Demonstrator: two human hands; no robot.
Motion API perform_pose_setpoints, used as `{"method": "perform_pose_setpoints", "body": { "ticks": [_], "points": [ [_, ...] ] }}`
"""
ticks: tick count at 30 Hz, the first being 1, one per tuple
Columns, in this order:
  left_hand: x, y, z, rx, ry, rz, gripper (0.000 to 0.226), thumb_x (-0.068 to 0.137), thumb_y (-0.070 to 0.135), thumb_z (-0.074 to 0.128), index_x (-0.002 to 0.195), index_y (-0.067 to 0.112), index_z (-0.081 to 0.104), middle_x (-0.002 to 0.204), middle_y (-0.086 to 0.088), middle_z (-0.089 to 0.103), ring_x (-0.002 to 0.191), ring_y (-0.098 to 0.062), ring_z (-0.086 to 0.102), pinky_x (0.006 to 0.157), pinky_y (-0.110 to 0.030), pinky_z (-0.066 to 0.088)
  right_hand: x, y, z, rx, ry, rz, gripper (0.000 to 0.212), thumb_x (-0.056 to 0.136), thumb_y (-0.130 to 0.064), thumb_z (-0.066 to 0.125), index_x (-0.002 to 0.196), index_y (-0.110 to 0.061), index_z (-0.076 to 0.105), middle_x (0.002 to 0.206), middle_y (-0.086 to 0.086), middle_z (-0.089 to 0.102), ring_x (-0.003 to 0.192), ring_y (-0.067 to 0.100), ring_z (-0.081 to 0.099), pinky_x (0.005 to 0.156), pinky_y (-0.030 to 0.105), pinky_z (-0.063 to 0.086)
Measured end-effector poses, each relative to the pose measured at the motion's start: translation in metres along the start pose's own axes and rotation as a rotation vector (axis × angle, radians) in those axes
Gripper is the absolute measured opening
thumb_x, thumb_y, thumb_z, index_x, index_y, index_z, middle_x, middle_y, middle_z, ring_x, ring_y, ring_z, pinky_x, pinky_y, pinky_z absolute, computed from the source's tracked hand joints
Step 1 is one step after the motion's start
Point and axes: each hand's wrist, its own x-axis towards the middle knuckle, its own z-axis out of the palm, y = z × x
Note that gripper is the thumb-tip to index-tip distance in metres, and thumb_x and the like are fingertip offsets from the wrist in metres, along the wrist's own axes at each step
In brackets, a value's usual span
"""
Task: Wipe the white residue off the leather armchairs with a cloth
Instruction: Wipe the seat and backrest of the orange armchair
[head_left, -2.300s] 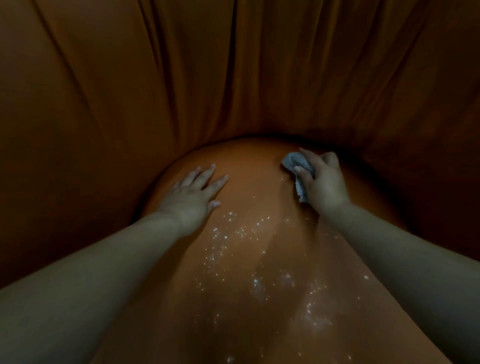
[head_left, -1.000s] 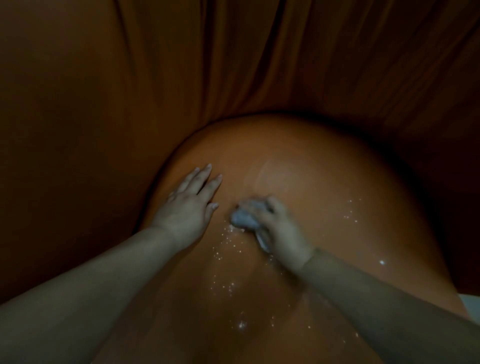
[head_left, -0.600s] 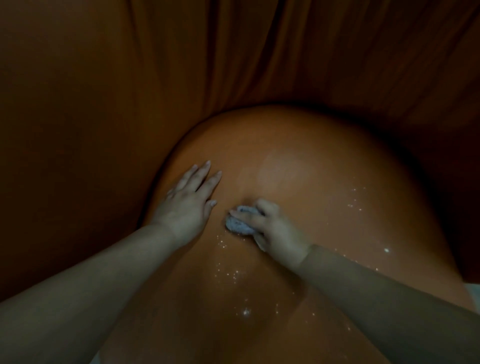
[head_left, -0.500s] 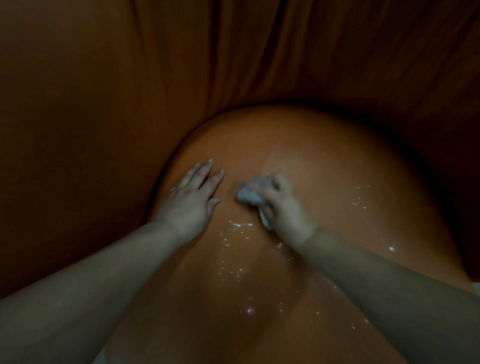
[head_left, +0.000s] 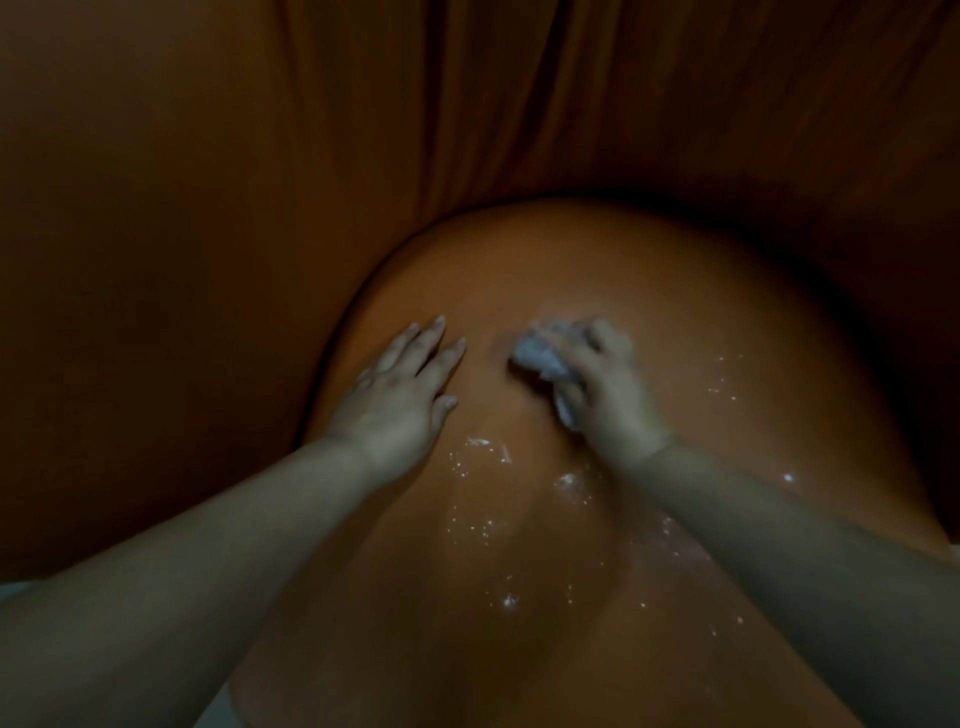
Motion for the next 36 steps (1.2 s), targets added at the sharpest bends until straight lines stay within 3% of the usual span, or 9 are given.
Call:
{"method": "perform_pose_setpoints", "body": {
  "ticks": [5,10,14,17,22,25,28,31,36],
  "points": [
    [0.026,0.022,-0.005,0.0,0.006,0.025,0.056,0.102,0.037,0.035,0.152,0.036,0.012,0.16,0.015,-0.008,0.147,-0.011,-0.009,0.117,-0.044,0.011,-0.01,0.018,-0.009,-0.058,-0.043,0.016,0.055,0.08,0.006,0.059,0.131,-0.014,0.058,0.11,0.018,0.056,0.1,0.036,0.047,0.086,0.036,0.04],
    [0.047,0.047,-0.006,0.025,-0.05,0.066,0.058,0.1,0.042,0.037,0.152,0.039,0.01,0.159,0.017,-0.01,0.147,-0.011,-0.01,0.117,-0.042,0.007,-0.051,0.019,-0.024,0.06,-0.198,-0.032,0.051,0.081,0.006,0.063,0.128,-0.013,0.061,0.099,0.013,0.054,0.097,0.022,0.043,0.08,0.021,0.028],
    [0.067,0.07,-0.006,0.081,-0.084,0.118,0.061,0.099,0.049,0.037,0.151,0.04,0.007,0.159,0.017,-0.012,0.147,-0.011,-0.012,0.117,-0.041,0.004,-0.007,0.061,-0.074,-0.113,-0.014,0.078,0.052,0.082,0.002,0.063,0.129,-0.02,0.059,0.108,0.011,0.055,0.102,0.032,0.047,0.086,0.033,0.036],
    [0.081,0.086,-0.003,0.085,-0.075,0.157,0.062,0.099,0.049,0.037,0.152,0.039,0.007,0.16,0.016,-0.011,0.147,-0.012,-0.012,0.116,-0.04,0.002,-0.005,0.079,-0.087,-0.168,-0.066,0.055,0.051,0.084,-0.001,0.06,0.131,-0.021,0.058,0.111,0.012,0.055,0.102,0.033,0.046,0.089,0.04,0.039],
    [0.092,0.101,0.002,0.122,-0.074,0.186,0.066,0.097,0.054,0.037,0.152,0.038,0.004,0.16,0.013,-0.012,0.147,-0.013,-0.013,0.116,-0.038,-0.002,-0.07,0.062,-0.069,-0.029,-0.19,0.004,0.051,0.085,-0.002,0.064,0.13,-0.026,0.059,0.11,0.007,0.056,0.1,0.021,0.047,0.082,0.031,0.039],
    [0.097,0.107,0.002,0.176,-0.072,0.191,0.072,0.093,0.061,0.036,0.151,0.039,-0.002,0.159,0.012,-0.016,0.146,-0.015,-0.016,0.116,-0.04,-0.005,-0.055,0.076,-0.085,0.005,-0.057,0.087,0.054,0.081,0.006,0.064,0.127,-0.021,0.061,0.1,0.013,0.052,0.095,0.029,0.047,0.078,0.03,0.035],
    [0.102,0.112,0.005,0.193,-0.094,0.171,0.083,0.087,0.069,0.04,0.15,0.042,-0.007,0.158,0.012,-0.022,0.145,-0.017,-0.021,0.116,-0.043,-0.007,-0.004,0.105,-0.108,-0.111,0.129,0.193,0.052,0.082,0.005,0.06,0.127,-0.022,0.061,0.109,0.016,0.051,0.104,0.035,0.045,0.091,0.032,0.034],
    [0.103,0.113,0.009,0.178,-0.077,0.16,0.089,0.083,0.07,0.046,0.15,0.043,-0.006,0.158,0.012,-0.022,0.145,-0.017,-0.021,0.117,-0.044,-0.007,0.005,0.114,-0.106,-0.124,0.089,0.209,0.051,0.084,0.003,0.058,0.128,-0.024,0.061,0.114,0.012,0.052,0.108,0.031,0.044,0.094,0.026,0.03],
    [0.103,0.113,0.009,0.189,-0.057,0.162,0.088,0.083,0.069,0.046,0.15,0.041,-0.004,0.158,0.011,-0.021,0.145,-0.018,-0.02,0.118,-0.046,-0.005,-0.073,0.081,-0.087,-0.04,-0.091,0.078,0.051,0.082,0.002,0.065,0.125,-0.026,0.063,0.105,0.01,0.058,0.095,0.029,0.05,0.08,0.038,0.045]
  ]
}}
